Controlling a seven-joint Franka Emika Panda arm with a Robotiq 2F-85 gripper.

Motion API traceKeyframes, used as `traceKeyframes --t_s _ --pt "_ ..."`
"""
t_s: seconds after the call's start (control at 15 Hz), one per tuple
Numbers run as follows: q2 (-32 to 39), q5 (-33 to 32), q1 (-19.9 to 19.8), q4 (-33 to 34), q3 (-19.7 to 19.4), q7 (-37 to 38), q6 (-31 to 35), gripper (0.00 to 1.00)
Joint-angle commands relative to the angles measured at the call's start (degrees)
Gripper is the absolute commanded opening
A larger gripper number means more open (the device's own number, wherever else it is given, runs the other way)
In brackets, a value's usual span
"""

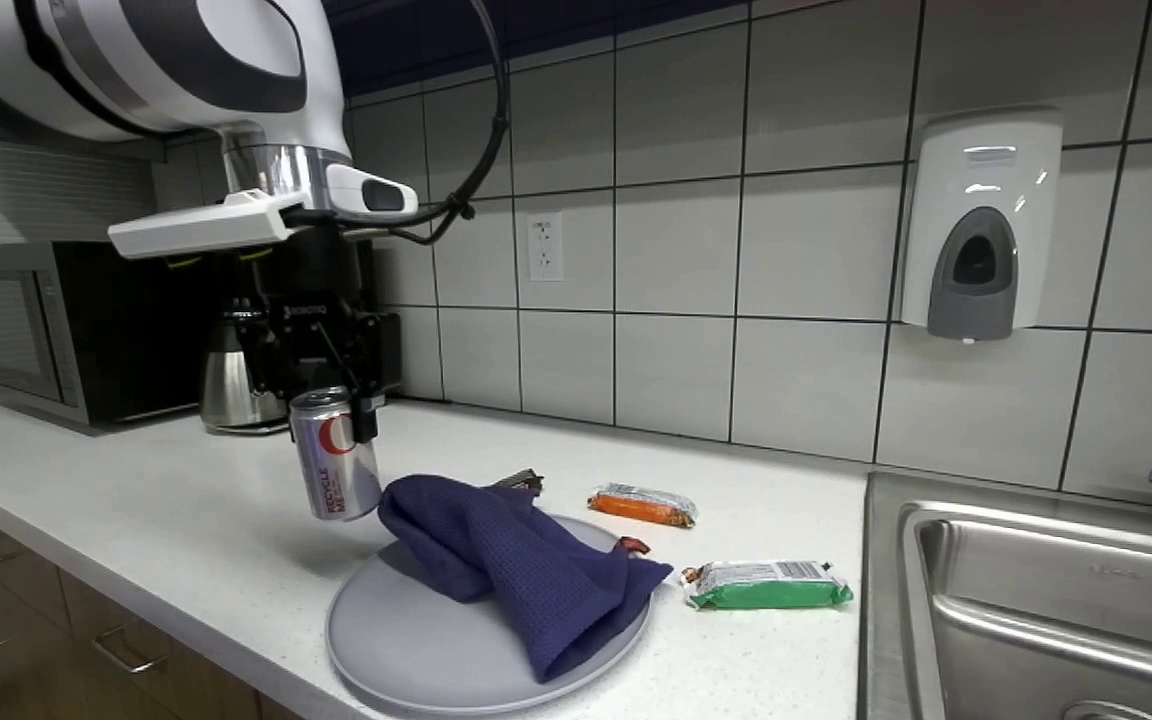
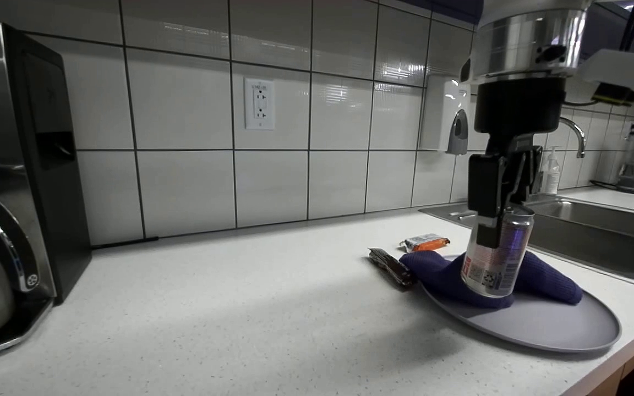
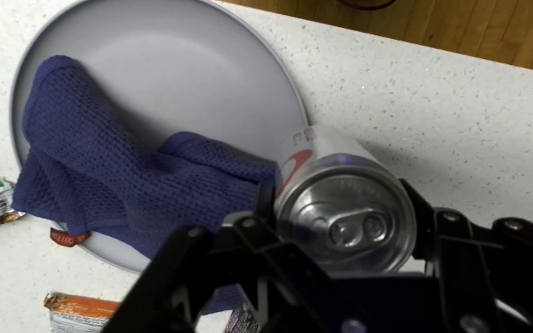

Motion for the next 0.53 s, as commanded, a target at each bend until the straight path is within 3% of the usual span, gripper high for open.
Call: traceKeyframes --t_s 0.0,0.47 --pt "2.8 0.4 0.8 2.8 2.7 4.4 0.0 0.39" --pt "8.0 3.4 3.4 5.2 4.9 6.8 0.5 0.39"
